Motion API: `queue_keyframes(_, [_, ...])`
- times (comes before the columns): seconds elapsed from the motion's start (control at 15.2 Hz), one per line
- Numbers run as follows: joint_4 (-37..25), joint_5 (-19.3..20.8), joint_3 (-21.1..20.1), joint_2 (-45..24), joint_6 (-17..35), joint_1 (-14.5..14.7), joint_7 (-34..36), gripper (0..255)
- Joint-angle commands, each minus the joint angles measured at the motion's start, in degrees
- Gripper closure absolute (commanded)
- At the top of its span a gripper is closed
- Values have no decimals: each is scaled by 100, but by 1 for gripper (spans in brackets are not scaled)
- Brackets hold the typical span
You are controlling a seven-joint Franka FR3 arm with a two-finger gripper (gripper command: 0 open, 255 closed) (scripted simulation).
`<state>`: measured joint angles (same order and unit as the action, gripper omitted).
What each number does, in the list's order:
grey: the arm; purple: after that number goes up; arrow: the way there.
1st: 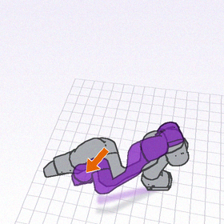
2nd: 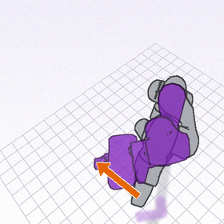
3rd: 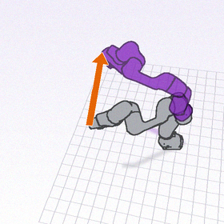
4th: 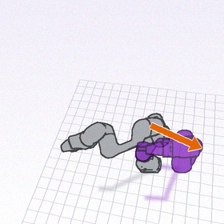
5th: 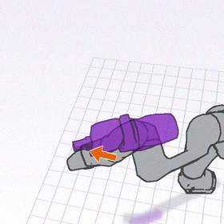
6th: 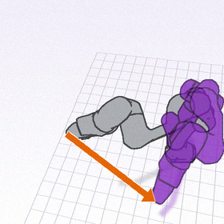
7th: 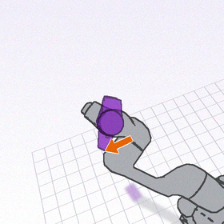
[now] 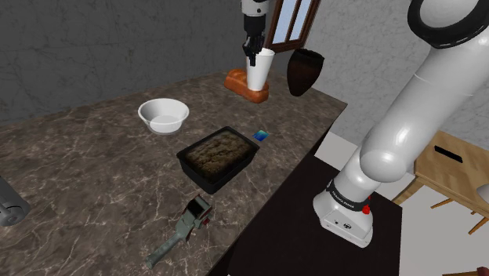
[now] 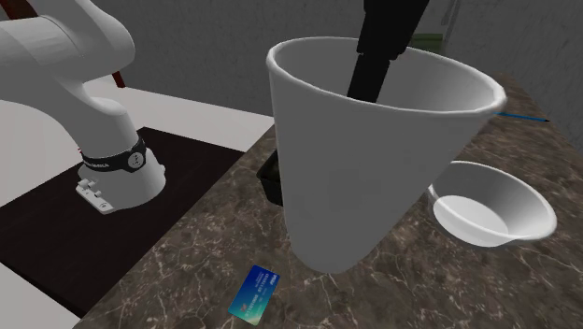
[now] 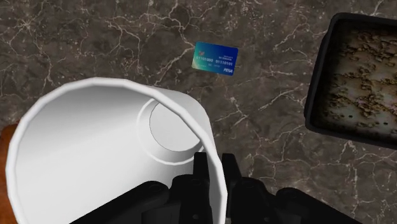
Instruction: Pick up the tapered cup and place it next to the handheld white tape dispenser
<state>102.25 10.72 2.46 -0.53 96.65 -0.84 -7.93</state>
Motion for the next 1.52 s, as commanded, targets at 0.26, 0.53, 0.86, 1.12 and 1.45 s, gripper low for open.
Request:
queue_keyframes(0.26, [-123,-48,-205,82,-275,206,360,255])
queue_keyframes(0.53, [-133,-120,-478,92,-387,475,882,255])
queue_keyframes(0.86, [-299,-209,-818,-22,-543,814,1536,255])
queue_keyframes(1.12, [-557,-264,-1082,-218,-683,1092,2059,255])
queue_keyframes(1.45, [-1048,-291,-1393,-596,-889,1456,2712,255])
